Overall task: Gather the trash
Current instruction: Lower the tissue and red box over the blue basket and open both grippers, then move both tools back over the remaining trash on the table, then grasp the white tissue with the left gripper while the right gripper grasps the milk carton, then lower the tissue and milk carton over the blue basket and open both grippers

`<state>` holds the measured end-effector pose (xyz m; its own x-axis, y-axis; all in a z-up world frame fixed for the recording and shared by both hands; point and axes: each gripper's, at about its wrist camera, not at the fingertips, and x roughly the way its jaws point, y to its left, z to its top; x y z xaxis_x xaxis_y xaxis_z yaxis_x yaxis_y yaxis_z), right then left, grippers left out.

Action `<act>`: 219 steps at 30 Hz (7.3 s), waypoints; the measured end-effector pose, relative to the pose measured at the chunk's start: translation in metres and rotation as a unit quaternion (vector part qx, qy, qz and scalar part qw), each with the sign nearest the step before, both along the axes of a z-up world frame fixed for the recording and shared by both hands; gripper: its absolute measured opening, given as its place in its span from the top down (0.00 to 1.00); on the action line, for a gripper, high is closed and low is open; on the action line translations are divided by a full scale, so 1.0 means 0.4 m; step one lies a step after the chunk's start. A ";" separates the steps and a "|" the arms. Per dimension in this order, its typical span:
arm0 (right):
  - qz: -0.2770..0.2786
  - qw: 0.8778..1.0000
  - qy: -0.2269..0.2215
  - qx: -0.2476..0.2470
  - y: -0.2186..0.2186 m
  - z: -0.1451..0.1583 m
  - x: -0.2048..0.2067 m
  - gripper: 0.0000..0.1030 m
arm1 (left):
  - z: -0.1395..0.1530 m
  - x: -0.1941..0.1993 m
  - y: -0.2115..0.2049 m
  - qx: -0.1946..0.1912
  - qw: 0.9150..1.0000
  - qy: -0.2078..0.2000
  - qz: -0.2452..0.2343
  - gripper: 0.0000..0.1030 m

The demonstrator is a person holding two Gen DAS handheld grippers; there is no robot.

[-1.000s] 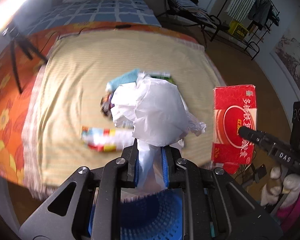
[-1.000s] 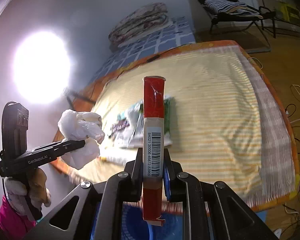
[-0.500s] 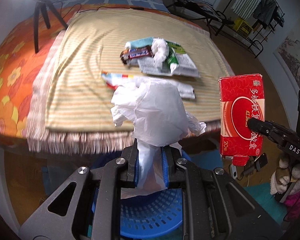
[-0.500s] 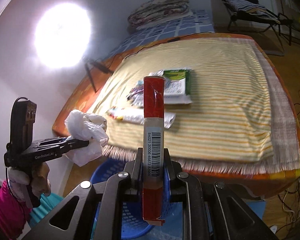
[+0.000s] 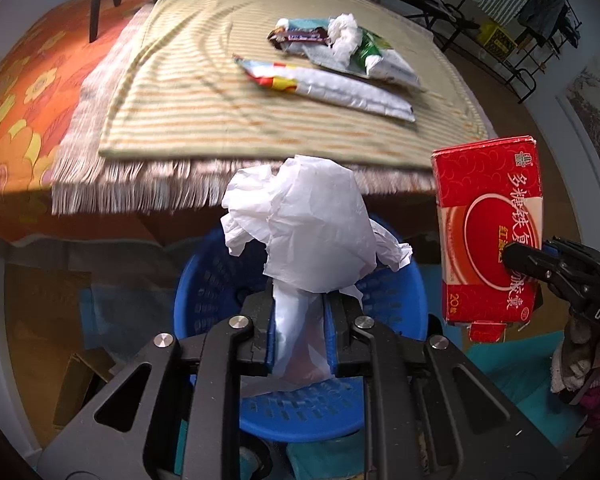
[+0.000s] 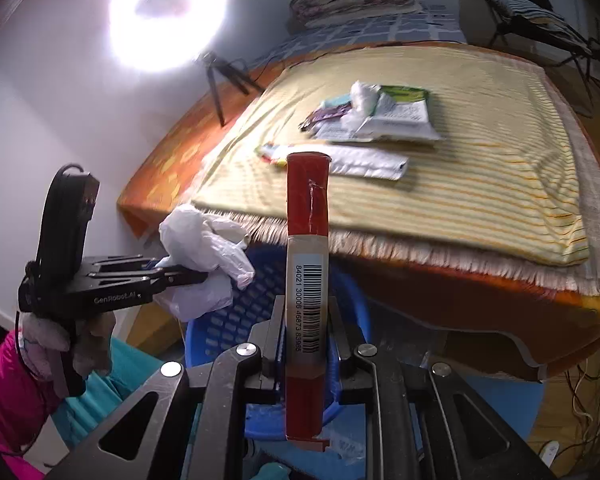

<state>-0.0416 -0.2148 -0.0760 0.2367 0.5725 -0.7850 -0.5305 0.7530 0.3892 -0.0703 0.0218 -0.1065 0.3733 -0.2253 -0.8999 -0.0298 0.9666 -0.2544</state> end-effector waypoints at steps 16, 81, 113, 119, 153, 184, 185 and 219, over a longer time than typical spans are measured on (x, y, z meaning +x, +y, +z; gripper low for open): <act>0.034 0.999 0.022 -0.029 0.064 -0.070 -0.048 0.80 | -0.052 -0.031 0.008 0.023 0.999 0.025 -0.004 0.61; -0.116 0.993 0.015 -0.010 0.065 -0.041 0.563 0.09 | 0.143 0.425 0.073 -0.015 0.995 -0.075 0.065 0.42; -0.140 0.987 0.031 -0.075 0.004 -0.122 0.635 0.19 | 0.084 0.627 -0.056 -0.041 0.997 -0.055 0.039 0.42; -0.154 0.984 0.030 -0.083 -0.053 -0.121 0.630 0.19 | 0.048 0.682 -0.104 -0.049 0.998 -0.038 0.031 0.46; -0.184 0.977 0.034 -0.099 -0.114 -0.138 0.710 0.26 | -0.015 0.743 -0.123 -0.037 0.998 -0.030 0.032 0.87; -0.123 0.988 -0.082 -0.039 -0.076 0.143 0.386 0.27 | 0.235 0.353 -0.030 -0.018 0.993 -0.112 -0.016 0.87; -0.119 0.989 -0.081 -0.037 -0.076 0.143 0.370 0.27 | 0.228 0.334 -0.025 -0.015 0.994 -0.110 -0.018 0.87; 0.008 0.998 0.027 -0.056 0.063 -0.104 0.013 0.26 | -0.050 -0.047 0.039 0.021 0.999 -0.008 -0.025 0.85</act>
